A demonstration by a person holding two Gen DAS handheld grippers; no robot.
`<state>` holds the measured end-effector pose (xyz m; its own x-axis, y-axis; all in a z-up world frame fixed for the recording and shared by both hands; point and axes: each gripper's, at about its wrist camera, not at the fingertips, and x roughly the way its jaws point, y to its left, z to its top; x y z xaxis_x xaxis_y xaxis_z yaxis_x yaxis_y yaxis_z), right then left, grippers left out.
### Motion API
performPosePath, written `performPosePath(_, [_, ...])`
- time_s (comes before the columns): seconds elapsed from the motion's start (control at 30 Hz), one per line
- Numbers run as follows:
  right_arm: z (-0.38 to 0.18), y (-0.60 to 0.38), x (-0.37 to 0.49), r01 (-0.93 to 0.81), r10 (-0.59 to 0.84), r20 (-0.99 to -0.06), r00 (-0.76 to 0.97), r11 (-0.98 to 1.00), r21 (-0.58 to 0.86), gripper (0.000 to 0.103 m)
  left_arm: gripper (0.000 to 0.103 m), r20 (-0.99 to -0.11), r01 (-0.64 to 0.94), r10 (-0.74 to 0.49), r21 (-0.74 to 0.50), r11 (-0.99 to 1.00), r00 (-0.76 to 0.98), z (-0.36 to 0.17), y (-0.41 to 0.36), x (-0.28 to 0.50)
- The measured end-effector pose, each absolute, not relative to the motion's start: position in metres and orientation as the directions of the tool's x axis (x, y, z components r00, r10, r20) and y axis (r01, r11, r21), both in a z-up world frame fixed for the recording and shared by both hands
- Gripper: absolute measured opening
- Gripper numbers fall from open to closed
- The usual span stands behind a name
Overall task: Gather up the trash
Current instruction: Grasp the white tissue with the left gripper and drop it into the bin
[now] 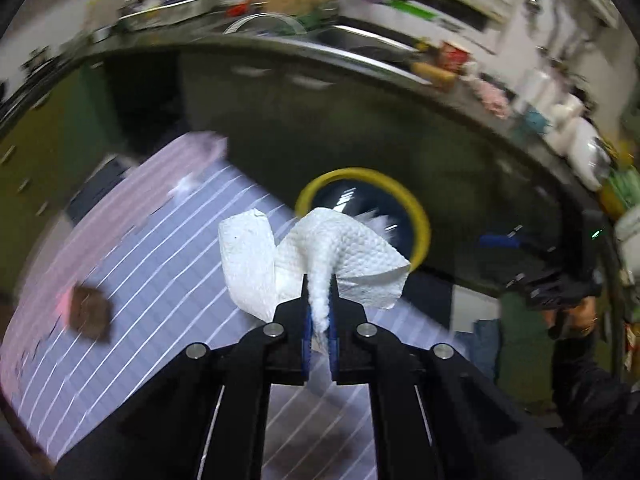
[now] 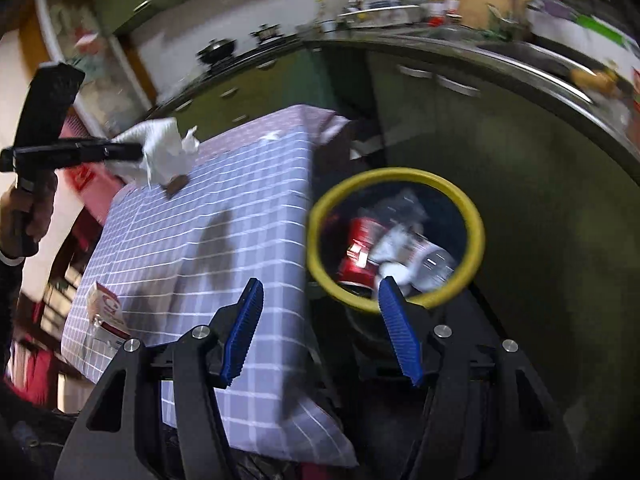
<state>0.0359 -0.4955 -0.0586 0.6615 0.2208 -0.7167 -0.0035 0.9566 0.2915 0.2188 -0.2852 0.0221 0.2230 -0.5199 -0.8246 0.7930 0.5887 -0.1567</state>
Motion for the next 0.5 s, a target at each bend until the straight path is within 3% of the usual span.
performPosePath(0.13, [-0.067,-0.527,0.014,0.066,0.191,-0.718,0.669,0.947,0.313,0.06,0.007,-0.835,0.847,-0.53,-0.17,0.504,0.148,0.011,-0.361,0.215])
performPosePath(0.4, [-0.089,-0.569,-0.007,0.134,0.182,-0.722,0.668,0.924,0.358,0.06,0.009,-0.881,0.878,-0.468,-0.168,0.449,0.071,-0.061,-0.468,0.23])
performPosePath(0.43, [-0.092,-0.572,-0.008,0.14,0.183,-0.723,0.666,0.921,0.363,0.06,0.015,-0.887,0.875,-0.456,-0.163,0.455,0.071,-0.073,-0.478,0.234])
performPosePath(0.47, [-0.094,-0.575,-0.009,0.145,0.183,-0.723,0.666,0.919,0.366,0.06,0.038,-0.892,0.871,-0.447,-0.165,0.462,0.068,-0.081,-0.482,0.238])
performPosePath(0.5, [-0.096,-0.578,-0.01,0.151,0.183,-0.723,0.666,0.916,0.371,0.06,0.054,-0.896,0.866,-0.437,-0.158,0.474,0.075,-0.088,-0.486,0.241])
